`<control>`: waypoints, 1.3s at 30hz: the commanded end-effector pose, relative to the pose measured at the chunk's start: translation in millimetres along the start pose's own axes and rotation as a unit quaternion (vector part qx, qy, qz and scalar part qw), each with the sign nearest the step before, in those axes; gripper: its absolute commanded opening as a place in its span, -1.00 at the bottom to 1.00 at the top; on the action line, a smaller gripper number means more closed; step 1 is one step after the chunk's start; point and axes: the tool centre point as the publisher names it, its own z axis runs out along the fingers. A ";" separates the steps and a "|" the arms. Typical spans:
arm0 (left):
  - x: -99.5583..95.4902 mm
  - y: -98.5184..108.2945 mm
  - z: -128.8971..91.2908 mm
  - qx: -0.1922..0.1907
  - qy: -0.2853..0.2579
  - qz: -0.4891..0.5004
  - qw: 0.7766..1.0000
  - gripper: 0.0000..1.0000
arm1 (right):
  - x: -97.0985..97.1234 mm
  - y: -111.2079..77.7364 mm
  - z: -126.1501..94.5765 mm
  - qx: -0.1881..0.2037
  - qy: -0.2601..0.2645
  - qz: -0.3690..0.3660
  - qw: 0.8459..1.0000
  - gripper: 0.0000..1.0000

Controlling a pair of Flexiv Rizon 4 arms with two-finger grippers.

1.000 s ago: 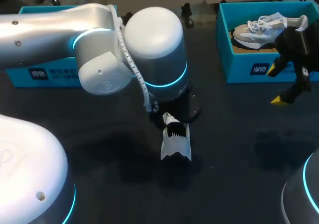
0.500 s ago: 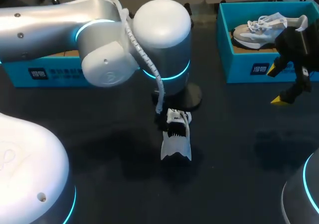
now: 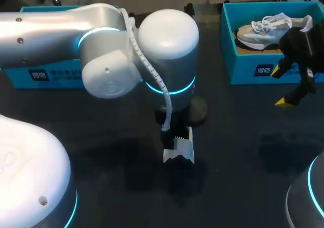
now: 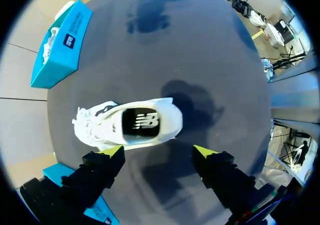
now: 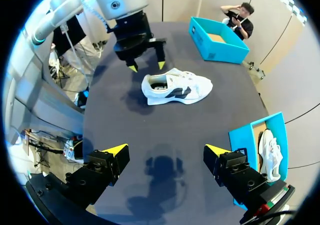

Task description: Take the shoe out of the shoebox, open the shoe tongue, remove and reinsert the insole, then place the shoe into the shoebox

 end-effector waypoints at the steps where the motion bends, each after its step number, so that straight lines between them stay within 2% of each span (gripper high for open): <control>1: 9.3 -2.8 10.0 0.011 0.001 -0.002 1.000 0.62 | -1.3 1.2 1.0 0.002 0.001 0.000 1.000 1.00; 2: 11.1 -6.2 13.3 0.014 0.002 -0.010 1.000 0.61 | -1.3 1.2 1.0 0.002 0.001 0.000 1.000 1.00; 7: 13.1 -18.8 25.6 0.023 0.009 -0.032 0.999 0.29 | -1.3 1.2 1.0 0.002 0.001 0.000 1.000 1.00; 8: 13.8 -21.6 28.4 0.023 0.009 -0.035 0.999 0.29 | -1.3 1.2 1.0 0.002 0.001 0.000 1.000 1.00; 10: 13.7 -26.2 33.4 0.024 0.010 -0.040 0.999 0.40 | -1.3 1.2 1.0 0.002 0.001 0.000 1.000 1.00; 15: 13.4 -33.4 43.3 0.027 0.017 -0.056 0.998 0.49 | -1.3 1.2 1.0 0.002 0.001 0.000 1.000 1.00; 18: 15.9 -35.4 47.8 0.024 0.016 -0.057 0.998 0.74 | -1.3 1.2 1.0 0.002 0.001 0.000 1.000 1.00; 22: 19.3 -36.0 56.3 0.015 0.012 -0.058 0.998 0.71 | -1.3 1.2 1.0 0.002 0.001 0.000 1.000 1.00; 30: 21.8 -33.5 74.0 0.006 0.015 -0.061 0.998 0.77 | -1.3 1.2 1.0 0.002 0.001 0.000 1.000 1.00; 39: 26.7 -33.3 90.2 -0.011 0.019 -0.065 0.998 0.66 | -1.3 1.2 1.0 0.002 0.001 0.000 1.000 1.00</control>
